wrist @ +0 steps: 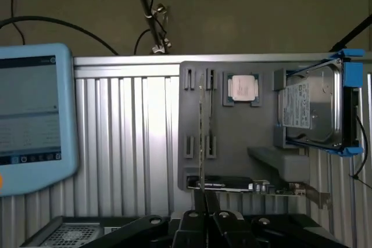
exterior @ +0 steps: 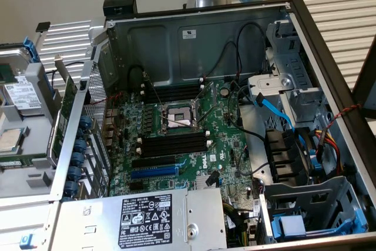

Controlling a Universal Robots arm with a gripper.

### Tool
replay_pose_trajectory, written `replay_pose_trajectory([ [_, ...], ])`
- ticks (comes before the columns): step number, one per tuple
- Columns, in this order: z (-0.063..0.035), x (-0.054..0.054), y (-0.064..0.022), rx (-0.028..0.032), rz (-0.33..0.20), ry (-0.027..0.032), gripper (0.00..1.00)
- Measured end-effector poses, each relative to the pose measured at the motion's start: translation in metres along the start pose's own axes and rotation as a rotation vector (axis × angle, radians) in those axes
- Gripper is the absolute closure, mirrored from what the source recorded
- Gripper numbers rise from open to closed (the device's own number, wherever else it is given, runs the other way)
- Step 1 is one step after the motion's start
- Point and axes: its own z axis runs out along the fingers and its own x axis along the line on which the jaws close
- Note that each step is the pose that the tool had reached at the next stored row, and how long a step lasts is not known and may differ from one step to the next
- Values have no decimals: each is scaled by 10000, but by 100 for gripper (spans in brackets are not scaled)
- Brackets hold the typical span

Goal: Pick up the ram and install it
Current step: 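Pick up the ram and move it above insertion slot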

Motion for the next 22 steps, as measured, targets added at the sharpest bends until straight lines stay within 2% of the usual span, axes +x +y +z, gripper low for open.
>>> replay_pose_trajectory([
  [4, -121, -9, -173, -4, 0, -1, 88],
  [10, -228, -23, -442, -11, 0, -14, 88],
  [22, -293, -47, -988, -27, 0, -42, 88],
])
